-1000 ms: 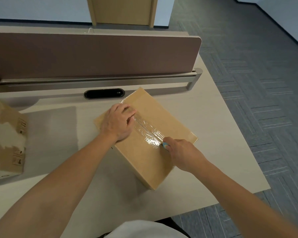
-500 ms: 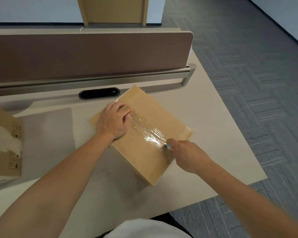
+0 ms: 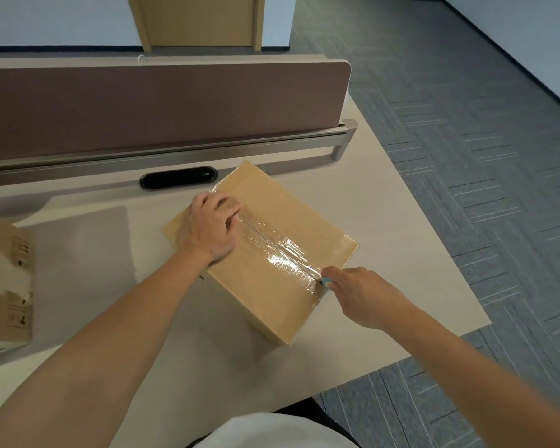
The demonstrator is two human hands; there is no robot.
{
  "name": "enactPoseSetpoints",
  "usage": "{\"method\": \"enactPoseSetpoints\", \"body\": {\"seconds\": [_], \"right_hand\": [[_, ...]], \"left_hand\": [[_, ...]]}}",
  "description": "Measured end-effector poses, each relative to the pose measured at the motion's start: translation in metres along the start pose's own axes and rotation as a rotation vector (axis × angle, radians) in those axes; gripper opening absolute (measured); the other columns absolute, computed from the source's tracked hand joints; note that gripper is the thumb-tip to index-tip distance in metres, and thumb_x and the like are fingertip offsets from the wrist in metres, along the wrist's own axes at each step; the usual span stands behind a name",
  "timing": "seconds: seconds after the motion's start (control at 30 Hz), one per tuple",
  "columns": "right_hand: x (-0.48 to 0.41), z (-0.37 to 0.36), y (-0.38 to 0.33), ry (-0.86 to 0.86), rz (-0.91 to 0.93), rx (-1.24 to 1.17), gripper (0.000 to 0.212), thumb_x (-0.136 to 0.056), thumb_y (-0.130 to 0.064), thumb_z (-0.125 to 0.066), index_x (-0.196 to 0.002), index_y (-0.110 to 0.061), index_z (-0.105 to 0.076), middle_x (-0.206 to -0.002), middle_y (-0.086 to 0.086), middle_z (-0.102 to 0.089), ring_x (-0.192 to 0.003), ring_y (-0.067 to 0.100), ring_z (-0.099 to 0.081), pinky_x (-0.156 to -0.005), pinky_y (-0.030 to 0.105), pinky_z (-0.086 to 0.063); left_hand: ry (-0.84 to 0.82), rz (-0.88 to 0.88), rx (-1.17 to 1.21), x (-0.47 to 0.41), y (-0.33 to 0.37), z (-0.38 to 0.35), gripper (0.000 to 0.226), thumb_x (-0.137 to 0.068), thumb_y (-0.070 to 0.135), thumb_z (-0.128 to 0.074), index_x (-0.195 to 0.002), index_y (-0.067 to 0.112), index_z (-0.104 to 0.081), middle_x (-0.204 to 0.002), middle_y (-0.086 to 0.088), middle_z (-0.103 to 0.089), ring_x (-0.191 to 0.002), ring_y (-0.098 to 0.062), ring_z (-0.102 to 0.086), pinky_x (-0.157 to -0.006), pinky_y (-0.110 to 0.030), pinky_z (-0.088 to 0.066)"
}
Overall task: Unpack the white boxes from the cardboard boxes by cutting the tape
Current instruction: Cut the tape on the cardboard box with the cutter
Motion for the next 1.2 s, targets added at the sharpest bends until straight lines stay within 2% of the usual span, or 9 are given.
{"method": "enactPoseSetpoints", "body": {"seconds": [0.37,0.53,0.67,0.77,0.83,0.93,1.03,1.13,1.2], "right_hand": [[0.011,-0.003,0.014,0.011,-0.012,-0.002,0.024,-0.104,-0.029,-0.034,-0.121,-0.034,-0.049,-0.102,0.001,-0.062,-0.086,0.026,-0.06,-0.075,0.043,-0.053],[0.01,0.007,0.03,0.096,-0.042,-0.058,0.024,-0.104,-0.032,-0.035,-0.122,-0.033,-0.05,-0.101,-0.002,-0.063,-0.084,0.025,-0.058,-0.074,0.042,-0.052],[0.0,0.021,0.047,0.206,-0.079,-0.291,0.017,-0.101,-0.028,-0.047,-0.114,-0.032,-0.057,-0.082,-0.002,-0.064,-0.071,0.022,-0.061,-0.066,0.038,-0.051],[-0.019,0.031,0.062,0.252,-0.167,-0.541,0.012,-0.099,-0.025,-0.049,-0.103,-0.032,-0.058,-0.081,-0.004,-0.068,-0.072,0.016,-0.065,-0.058,0.031,-0.047],[-0.037,0.035,0.072,0.263,-0.204,-0.695,0.01,-0.098,-0.023,-0.049,-0.1,-0.028,-0.057,-0.085,-0.003,-0.07,-0.07,0.016,-0.067,-0.059,0.029,-0.045],[-0.066,0.035,0.088,0.273,-0.232,-0.91,0.008,-0.098,-0.022,-0.052,-0.101,-0.017,-0.057,-0.089,0.003,-0.072,-0.067,0.016,-0.068,-0.062,0.034,-0.047],[-0.096,0.031,0.106,0.231,-0.262,-1.144,0.01,-0.097,-0.02,-0.056,-0.098,-0.009,-0.056,-0.092,0.01,-0.074,-0.063,0.018,-0.064,-0.061,0.033,-0.044],[-0.13,0.025,0.124,0.179,-0.311,-1.281,0.015,-0.094,-0.021,-0.062,-0.096,-0.007,-0.056,-0.095,0.013,-0.072,-0.064,0.019,-0.065,-0.06,0.03,-0.047],[-0.153,0.019,0.134,0.16,-0.343,-1.329,0.017,-0.092,-0.019,-0.064,-0.09,-0.006,-0.053,-0.088,0.011,-0.065,-0.067,0.02,-0.069,-0.066,0.03,-0.055]], "left_hand": [[0.002,-0.015,0.008,0.001,0.001,0.002,0.036,-0.092,0.034,-0.052,-0.122,0.026,-0.071,-0.129,-0.002,-0.062,-0.119,-0.032,-0.046,-0.1,-0.044,-0.043],[-0.01,-0.02,-0.01,0.001,0.002,0.001,0.033,-0.093,0.03,-0.058,-0.124,0.027,-0.07,-0.13,-0.002,-0.061,-0.119,-0.032,-0.045,-0.099,-0.043,-0.042],[-0.027,-0.007,-0.013,0.003,0.003,0.001,0.038,-0.092,0.035,-0.051,-0.124,0.026,-0.069,-0.132,-0.002,-0.06,-0.121,-0.031,-0.044,-0.101,-0.043,-0.041],[-0.032,-0.008,-0.043,0.005,0.005,0.003,0.041,-0.094,0.037,-0.048,-0.13,0.024,-0.065,-0.135,-0.002,-0.057,-0.122,-0.029,-0.042,-0.104,-0.042,-0.039],[-0.074,0.024,-0.092,0.006,0.004,0.002,0.047,-0.097,0.042,-0.046,-0.138,0.022,-0.055,-0.14,-0.003,-0.051,-0.125,-0.028,-0.038,-0.108,-0.042,-0.036],[-0.152,0.131,-0.154,0.012,0.002,-0.001,0.059,-0.096,0.057,-0.032,-0.146,0.028,-0.041,-0.152,-0.002,-0.038,-0.136,-0.029,-0.029,-0.114,-0.046,-0.032],[-0.166,0.225,-0.175,0.022,0.005,0.0,0.063,-0.093,0.061,-0.023,-0.147,0.031,-0.038,-0.156,0.0,-0.032,-0.141,-0.03,-0.024,-0.116,-0.049,-0.029],[-0.128,0.331,-0.186,0.034,0.012,0.003,0.063,-0.093,0.061,-0.024,-0.145,0.03,-0.039,-0.155,0.0,-0.033,-0.141,-0.03,-0.024,-0.116,-0.049,-0.03],[-0.106,0.421,-0.192,0.044,0.016,0.002,0.059,-0.095,0.059,-0.03,-0.145,0.03,-0.04,-0.156,0.0,-0.033,-0.142,-0.031,-0.024,-0.115,-0.049,-0.029]]}}
Point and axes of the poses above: each hand's wrist, its own x-axis away from the middle knuckle, its own z-axis out of the back of the hand, y = z × x, the point moved 3 cm from there along -x, towards the middle knuckle
